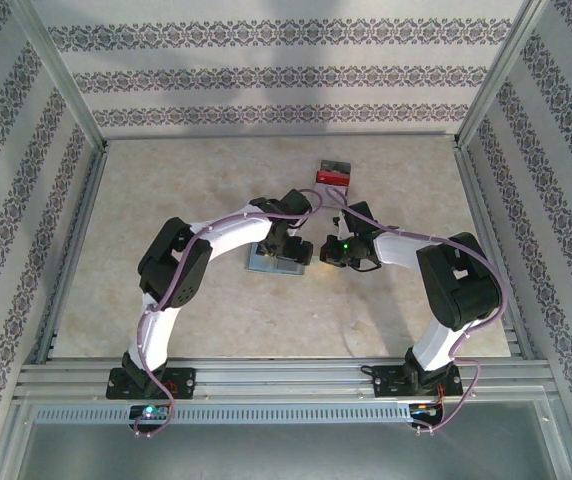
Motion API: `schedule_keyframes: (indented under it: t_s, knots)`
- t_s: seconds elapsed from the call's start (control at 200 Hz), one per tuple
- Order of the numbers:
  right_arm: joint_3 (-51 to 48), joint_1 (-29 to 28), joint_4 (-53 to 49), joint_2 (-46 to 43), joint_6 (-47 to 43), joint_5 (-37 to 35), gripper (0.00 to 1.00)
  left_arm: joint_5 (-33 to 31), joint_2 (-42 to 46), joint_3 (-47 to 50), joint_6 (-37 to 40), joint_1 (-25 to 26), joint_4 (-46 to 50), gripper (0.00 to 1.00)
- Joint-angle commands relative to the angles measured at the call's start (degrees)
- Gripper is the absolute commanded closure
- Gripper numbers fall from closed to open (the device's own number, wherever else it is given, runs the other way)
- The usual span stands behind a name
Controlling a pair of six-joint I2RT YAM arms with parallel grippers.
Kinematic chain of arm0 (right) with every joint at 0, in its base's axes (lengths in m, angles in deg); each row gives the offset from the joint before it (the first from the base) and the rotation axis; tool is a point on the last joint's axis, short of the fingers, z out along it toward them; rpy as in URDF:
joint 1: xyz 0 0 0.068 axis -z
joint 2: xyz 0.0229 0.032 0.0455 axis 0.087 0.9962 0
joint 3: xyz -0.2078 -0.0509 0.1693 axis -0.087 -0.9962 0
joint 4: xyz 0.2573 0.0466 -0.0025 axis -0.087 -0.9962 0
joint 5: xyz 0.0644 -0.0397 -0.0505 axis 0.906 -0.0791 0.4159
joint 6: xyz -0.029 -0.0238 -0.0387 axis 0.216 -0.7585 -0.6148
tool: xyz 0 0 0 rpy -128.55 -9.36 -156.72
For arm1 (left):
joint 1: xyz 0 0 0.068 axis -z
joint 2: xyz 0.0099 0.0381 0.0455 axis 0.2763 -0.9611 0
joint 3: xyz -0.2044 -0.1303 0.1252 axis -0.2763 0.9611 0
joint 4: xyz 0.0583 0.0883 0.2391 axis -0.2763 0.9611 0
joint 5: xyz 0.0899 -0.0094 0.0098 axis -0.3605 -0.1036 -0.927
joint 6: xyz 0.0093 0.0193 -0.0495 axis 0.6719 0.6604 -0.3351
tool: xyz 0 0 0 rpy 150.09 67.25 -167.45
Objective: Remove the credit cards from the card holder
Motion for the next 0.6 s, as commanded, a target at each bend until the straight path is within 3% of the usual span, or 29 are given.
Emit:
schedule_keyframes:
  t_s: [0.0, 0.595]
  knots:
    - [-3.10, -0.05, -6.83, 3.21, -0.51, -5.16, 1.00, -2.30, -3.32, -0.57, 0.98, 1.27, 3.53, 0.10]
    - [-3.54, 0.21, -7.05, 3.19, -0.96, -5.78, 1.00, -14.65, 2.95, 0.13, 1.67, 1.19, 6.95, 0.13]
